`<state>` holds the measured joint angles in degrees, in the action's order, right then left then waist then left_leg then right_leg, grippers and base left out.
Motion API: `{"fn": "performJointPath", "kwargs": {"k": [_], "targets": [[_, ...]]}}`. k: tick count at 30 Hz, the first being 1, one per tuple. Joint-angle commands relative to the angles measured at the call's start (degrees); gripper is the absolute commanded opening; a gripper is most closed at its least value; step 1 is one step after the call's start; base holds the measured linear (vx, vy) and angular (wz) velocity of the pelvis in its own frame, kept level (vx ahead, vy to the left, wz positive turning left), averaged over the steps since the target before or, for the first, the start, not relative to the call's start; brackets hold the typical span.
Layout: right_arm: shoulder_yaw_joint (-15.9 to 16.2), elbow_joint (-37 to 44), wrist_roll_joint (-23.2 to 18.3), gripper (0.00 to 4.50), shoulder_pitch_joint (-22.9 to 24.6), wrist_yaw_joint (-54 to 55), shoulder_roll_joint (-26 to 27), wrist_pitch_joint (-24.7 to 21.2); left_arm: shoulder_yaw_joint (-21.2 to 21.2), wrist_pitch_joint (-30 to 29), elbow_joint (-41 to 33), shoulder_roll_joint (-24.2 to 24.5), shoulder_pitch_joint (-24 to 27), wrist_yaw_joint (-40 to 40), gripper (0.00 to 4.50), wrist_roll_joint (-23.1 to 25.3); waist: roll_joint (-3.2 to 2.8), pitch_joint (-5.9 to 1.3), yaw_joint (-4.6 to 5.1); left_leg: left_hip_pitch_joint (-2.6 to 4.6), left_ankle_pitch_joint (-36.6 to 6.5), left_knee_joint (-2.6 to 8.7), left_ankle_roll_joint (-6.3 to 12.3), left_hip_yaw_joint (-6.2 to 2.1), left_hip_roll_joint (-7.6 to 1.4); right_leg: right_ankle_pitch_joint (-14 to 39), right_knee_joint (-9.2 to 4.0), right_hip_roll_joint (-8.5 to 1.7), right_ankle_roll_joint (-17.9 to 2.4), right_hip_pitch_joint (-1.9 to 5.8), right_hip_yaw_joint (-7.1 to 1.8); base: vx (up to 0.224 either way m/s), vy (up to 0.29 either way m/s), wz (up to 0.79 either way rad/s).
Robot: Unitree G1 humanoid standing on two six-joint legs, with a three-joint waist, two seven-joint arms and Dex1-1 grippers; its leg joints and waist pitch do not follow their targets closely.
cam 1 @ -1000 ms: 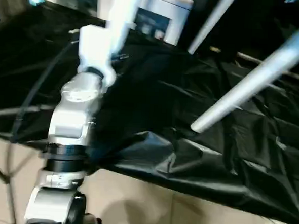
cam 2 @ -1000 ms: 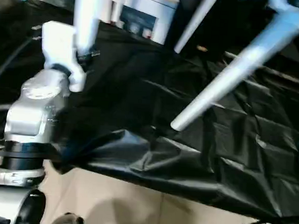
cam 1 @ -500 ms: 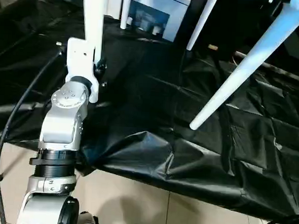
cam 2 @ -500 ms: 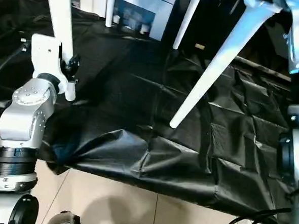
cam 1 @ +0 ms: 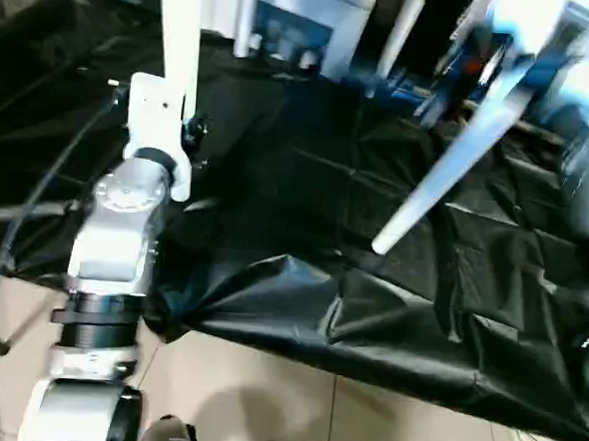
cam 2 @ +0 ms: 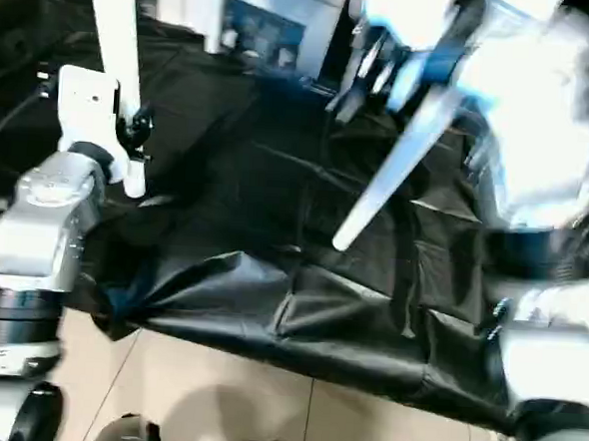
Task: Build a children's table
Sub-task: Flip table
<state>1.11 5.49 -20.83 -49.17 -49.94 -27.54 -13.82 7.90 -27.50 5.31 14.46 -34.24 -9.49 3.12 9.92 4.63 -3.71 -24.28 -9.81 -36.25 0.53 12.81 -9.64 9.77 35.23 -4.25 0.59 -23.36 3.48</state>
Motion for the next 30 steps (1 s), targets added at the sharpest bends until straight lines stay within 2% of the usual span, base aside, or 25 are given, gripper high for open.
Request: {"fn": "performJointPath", "kwargs": {"k": [1, 2, 3, 4, 5, 6, 7, 8, 9, 10, 11, 12, 13, 14, 15, 16, 17, 18, 21, 24, 28, 30], "targets": [[-2.39, 4.30, -0.91, 4.50, 3.82, 3.19, -0.05, -3.41, -0.52, 2.55, -1.72, 1.01, -0.61, -1.19, 1.62, -0.15, -3.24, -5.01, 0.04, 4.08, -11.90, 5.46, -8.24, -3.07, -4.50, 2.52, -2.55, -3.97, -9.59, 1.20, -2.51, 0.000, 0.000, 0.00], [-2.25, 6.79, -0.19, 4.50, 6.75, 4.51, 0.41, -5.04, -0.31, 2.63, -1.59, 1.77, -0.20, -1.49, 1.61, -0.17, -3.60, -4.96, 0.07, 3.97, -13.42, 5.69, -8.98, -3.17, -4.43, 3.44, -2.73, -3.95, -8.95, 1.27, -2.51, 0.000, 0.000, 0.00], [-1.51, 8.70, 0.30, 4.50, 10.91, 5.19, 0.96, -5.40, -0.12, 2.84, -1.46, 2.27, 0.20, -1.84, 1.61, -0.27, -3.66, -4.88, -0.04, 4.05, -14.59, 5.81, -9.35, -3.23, -4.46, 4.49, -2.78, -4.08, -8.79, 1.20, -2.45, 0.000, 0.000, 0.00], [-0.34, 11.63, 0.83, 4.50, 16.95, 6.32, 1.66, -6.08, 0.04, 3.53, -1.24, 3.35, 1.14, -3.01, 1.61, -0.67, -4.43, -4.85, -0.30, 4.20, -16.36, 5.90, -9.98, -3.28, -4.45, 5.71, -3.09, -4.33, -8.27, 1.12, -2.53, 0.000, 0.000, 0.00], [-0.34, 11.63, 0.83, 4.50, 16.95, 6.32, 1.66, -6.08, 0.04, 3.53, -1.24, 3.35, 1.14, -3.01, 1.61, -0.67, -3.88, -4.90, -0.04, 4.07, -16.57, 5.85, -9.81, -3.34, -4.38, 5.83, -3.26, -4.28, -8.16, 1.19, -2.54, 0.000, 0.000, 0.00], [-0.03, 12.79, 1.30, 4.50, 21.22, 7.87, 2.76, -5.60, -0.01, 4.25, -1.09, 4.24, 2.09, -4.15, 1.61, -0.96, -4.78, -4.78, -0.06, 3.93, -19.32, 6.25, -10.28, -3.73, -4.41, 8.18, -3.30, -4.41, -8.20, 1.26, -2.48, 0.000, 0.000, 0.00], [-0.40, 13.41, 1.28, 4.50, 27.18, 10.43, 4.76, -3.84, -0.23, 5.62, -0.74, 5.45, 3.63, -6.85, 1.61, -1.96, -4.11, -4.89, 0.04, 3.67, -19.23, 6.10, -9.99, -3.73, -4.45, 8.55, -3.66, -4.79, -8.06, 1.43, -2.57, 0.000, 0.000, 0.00], [-0.93, 12.98, 1.96, 4.50, 31.62, 12.06, 6.04, -1.26, -0.34, 6.57, -0.47, 6.29, 4.87, -8.93, 1.61, -2.66, -4.41, -4.75, -0.14, 3.70, -19.97, 6.19, -9.41, -3.57, -4.38, 9.46, -4.17, -4.95, -7.99, 1.06, -2.73, 0.000, 0.000, 0.00], [-1.08, 12.83, 2.22, 4.50, 33.41, 12.49, 6.39, -0.14, -0.35, 7.03, -0.38, 6.64, 5.40, -9.81, 1.61, -2.94, -4.55, -4.61, -0.08, 3.71, -21.09, 6.25, -9.26, -3.71, -4.34, 10.56, -4.16, -4.84, -8.19, 0.97, -2.70, 0.000, 0.000, 0.00], [-1.88, 12.36, 2.79, 4.50, 34.91, 13.51, 7.32, 1.58, -0.54, 7.54, -0.25, 6.98, 5.97, -11.35, 1.61, -3.53, -4.23, -4.77, 0.13, 3.71, -22.48, 6.27, -9.01, -3.83, -4.40, 12.22, -4.03, -4.71, -8.60, 1.29, -2.58, 0.000, 0.000, 0.00], [-2.12, 12.33, 2.86, 4.50, 35.21, 13.80, 7.57, 1.80, -0.60, 7.63, -0.21, 7.06, 6.09, -11.67, 1.61, -3.66, -4.35, -4.67, 0.13, 3.72, -21.93, 6.15, -8.48, -3.63, -4.36, 13.24, -4.08, -4.85, -8.94, 1.05, -2.72, 0.000, 0.000, 0.00], [-4.33, 12.35, 3.41, 4.50, 37.71, 16.18, 9.74, 4.03, -1.19, 8.68, 0.11, 7.82, 7.18, -14.44, 1.61, -4.72, -4.41, -4.54, 0.21, 3.61, -21.77, 6.19, -8.17, -3.62, -4.34, 14.25, -4.25, -4.97, -8.84, 0.98, -2.83, 0.000, 0.000, 0.00], [-5.85, 12.56, 3.58, 4.50, 39.13, 17.61, 11.04, 5.17, -1.49, 9.02, 0.13, 8.17, 7.82, -16.17, 1.61, -5.57, -5.14, -4.40, 0.05, 3.66, -22.34, 6.26, -8.12, -3.67, -4.38, 15.66, -4.47, -5.20, -8.68, 0.75, -2.94, 0.000, 0.000, 0.00], [-6.69, 12.79, 3.62, 4.50, 39.93, 18.38, 11.72, 5.70, -1.65, 9.19, 0.12, 8.37, 8.17, -17.08, 1.61, -6.06, -5.15, -4.24, 0.22, 3.93, -25.07, 6.47, -8.53, -3.86, -4.51, 18.81, -4.84, -5.02, -8.05, 0.57, -2.83, 0.000, 0.000, 0.00], [-7.15, 13.05, 3.89, 4.50, 40.29, 19.22, 12.18, 6.16, -1.72, 9.33, 0.15, 8.45, 8.33, -17.23, 1.61, -6.13, -5.21, -4.17, 0.21, 4.10, -26.00, 6.61, -8.75, -3.88, -4.55, 19.57, -4.93, -4.93, -7.91, 0.49, -2.79, 0.000, 0.000, 0.00], [-8.10, 13.73, 4.63, 4.50, 40.97, 21.34, 13.20, 7.17, -1.83, 9.65, 0.25, 8.60, 8.62, -17.24, 1.61, -6.14, -5.52, -3.75, 0.34, 4.63, -30.60, 6.70, -9.46, -3.97, -4.45, 22.91, -5.47, -4.75, -7.55, -0.16, -2.76, 0.000, 0.000, 0.00], [-9.04, 13.97, 4.67, 4.50, 40.90, 23.19, 14.37, 7.98, -1.83, 9.41, 0.39, 8.63, 8.74, -17.46, 1.61, -6.39, -5.62, -3.57, 0.46, 4.73, -32.73, 6.75, -9.71, -4.14, -4.39, 25.14, -5.68, -4.74, -7.17, -0.14, -2.60, 0.000, 0.000, 0.00], [-9.27, 13.69, 5.28, 4.50, 40.90, 24.41, 14.61, 8.98, -2.02, 9.85, 0.69, 8.84, 8.82, -17.29, 1.61, -6.27, -5.52, -3.73, 0.62, 4.94, -34.47, 6.69, -9.94, -4.37, -4.37, 27.49, -5.82, -4.86, -6.48, -0.11, -2.50, 0.000, 0.000, 0.00], [-9.39, 12.25, 7.11, 4.50, 41.04, 27.21, 14.89, 12.06, -2.16, 10.58, 1.50, 9.13, 8.98, -17.03, 1.61, -6.15, -5.72, -3.71, 0.78, 4.88, -34.66, 6.74, -10.00, -4.49, -4.32, 28.38, -6.02, -4.90, -5.71, -0.14, -2.52, 0.000, 0.000, 0.00], [-9.71, 11.19, 8.89, 4.50, 41.50, 28.80, 15.62, 14.29, -2.02, 10.70, 1.93, 9.32, 9.14, -16.56, 1.61, -5.60, -5.47, -3.70, 0.85, 4.81, -34.74, 6.75, -9.79, -4.53, -4.30, 29.13, -6.11, -5.03, -5.30, -0.19, -2.50, 0.000, 0.000, 0.00], [-11.24, 7.58, 12.72, 4.50, 41.60, 34.72, 17.48, 13.80, -1.76, 10.75, 2.31, 9.81, 9.59, -16.16, 1.61, -5.39, -5.49, -3.73, 1.01, 4.87, -35.33, 6.83, -9.76, -4.51, -4.26, 28.53, -6.06, -4.91, -5.62, -0.39, -2.57, 0.000, 0.000, 0.00], [-11.79, 4.95, 12.79, 4.50, 40.39, 37.04, 18.13, 12.80, -1.62, 10.82, 2.56, 9.82, 9.69, -15.93, 1.61, -5.46, -5.51, -3.76, 1.18, 4.74, -35.24, 7.00, -9.97, -4.48, -4.21, 27.46, -5.94, -4.73, -5.72, -0.27, -2.50, 0.000, 0.000, 0.00]]}}
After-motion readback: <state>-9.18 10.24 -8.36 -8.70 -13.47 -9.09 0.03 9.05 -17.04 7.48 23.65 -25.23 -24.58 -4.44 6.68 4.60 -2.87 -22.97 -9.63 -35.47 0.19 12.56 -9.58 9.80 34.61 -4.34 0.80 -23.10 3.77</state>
